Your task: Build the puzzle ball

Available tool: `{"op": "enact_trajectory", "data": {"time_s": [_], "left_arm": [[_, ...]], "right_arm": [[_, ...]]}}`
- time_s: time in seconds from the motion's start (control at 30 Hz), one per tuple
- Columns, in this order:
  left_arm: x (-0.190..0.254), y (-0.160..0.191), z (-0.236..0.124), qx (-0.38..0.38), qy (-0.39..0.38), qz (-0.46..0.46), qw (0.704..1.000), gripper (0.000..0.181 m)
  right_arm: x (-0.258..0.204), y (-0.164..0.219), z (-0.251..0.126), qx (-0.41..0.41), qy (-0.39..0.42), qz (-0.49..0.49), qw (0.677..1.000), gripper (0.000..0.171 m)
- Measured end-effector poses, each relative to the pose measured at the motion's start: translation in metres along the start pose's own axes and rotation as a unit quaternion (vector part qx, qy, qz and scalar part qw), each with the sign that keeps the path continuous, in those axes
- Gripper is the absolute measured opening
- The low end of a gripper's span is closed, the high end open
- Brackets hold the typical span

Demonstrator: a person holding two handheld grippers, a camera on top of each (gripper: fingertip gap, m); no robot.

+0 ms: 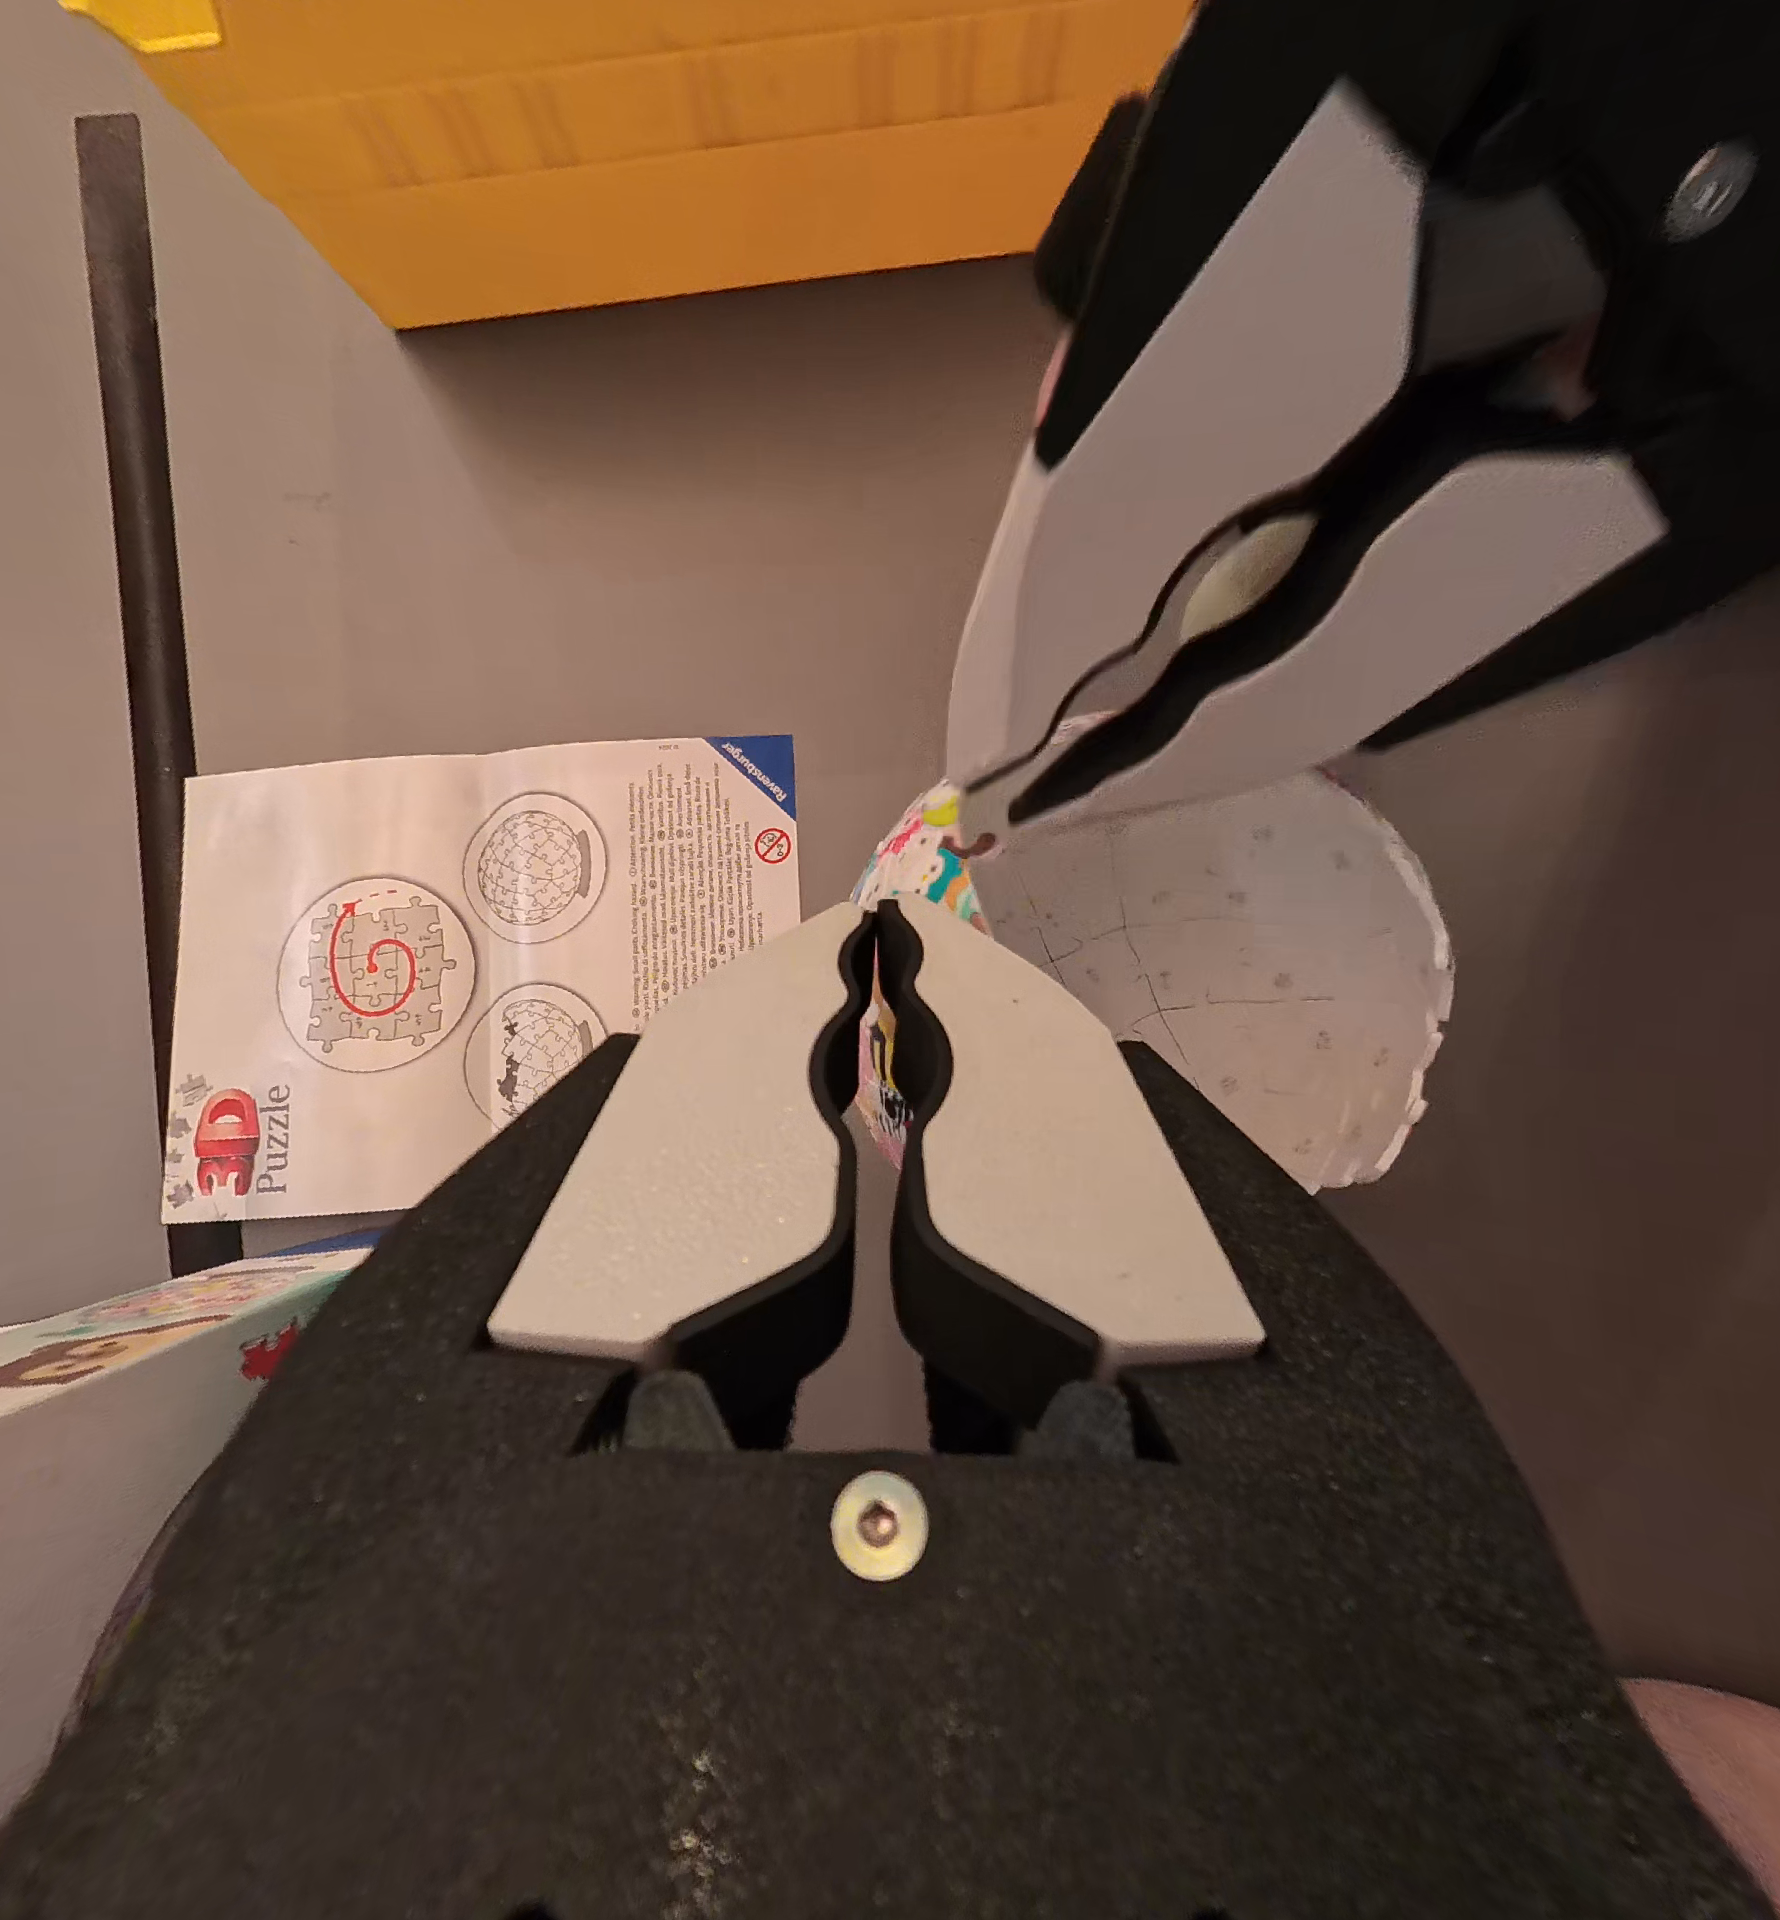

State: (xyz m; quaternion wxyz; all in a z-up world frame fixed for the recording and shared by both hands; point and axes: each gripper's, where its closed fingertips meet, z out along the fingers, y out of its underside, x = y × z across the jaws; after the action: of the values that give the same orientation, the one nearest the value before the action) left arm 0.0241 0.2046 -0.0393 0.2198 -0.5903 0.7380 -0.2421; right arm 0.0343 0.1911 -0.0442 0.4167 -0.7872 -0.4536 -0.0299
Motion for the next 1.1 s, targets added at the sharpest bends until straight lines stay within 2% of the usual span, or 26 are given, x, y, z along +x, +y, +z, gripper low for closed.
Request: {"op": "enact_trajectory", "data": {"time_s": [0.13, 0.3, 0.63, 1.0, 1.1], "left_arm": [[-0.002, -0.001, -0.003, 0.006, -0.003, -0.003, 1.000, 0.000], [-0.004, 0.002, -0.003, 0.001, -0.009, -0.008, 1.000, 0.000], [-0.003, 0.000, -0.003, -0.001, -0.010, -0.007, 1.000, 0.000], [-0.004, -0.002, -0.006, 0.006, -0.013, -0.009, 1.000, 0.000], [-0.004, -0.001, -0.008, 0.007, -0.014, -0.010, 1.000, 0.000]], "right_arm": [[0.015, 0.002, -0.016, 0.023, 0.031, 0.018, 0.999, 0.013], [0.006, 0.003, -0.001, 0.005, 0.009, 0.008, 1.000, 0.020], [0.004, 0.007, 0.012, -0.040, 0.022, -0.003, 0.999, 0.004], [0.000, 0.003, 0.011, -0.035, 0.005, -0.003, 0.999, 0.004], [0.000, -0.001, 0.009, -0.026, 0.003, -0.012, 1.000, 0.012]]}}
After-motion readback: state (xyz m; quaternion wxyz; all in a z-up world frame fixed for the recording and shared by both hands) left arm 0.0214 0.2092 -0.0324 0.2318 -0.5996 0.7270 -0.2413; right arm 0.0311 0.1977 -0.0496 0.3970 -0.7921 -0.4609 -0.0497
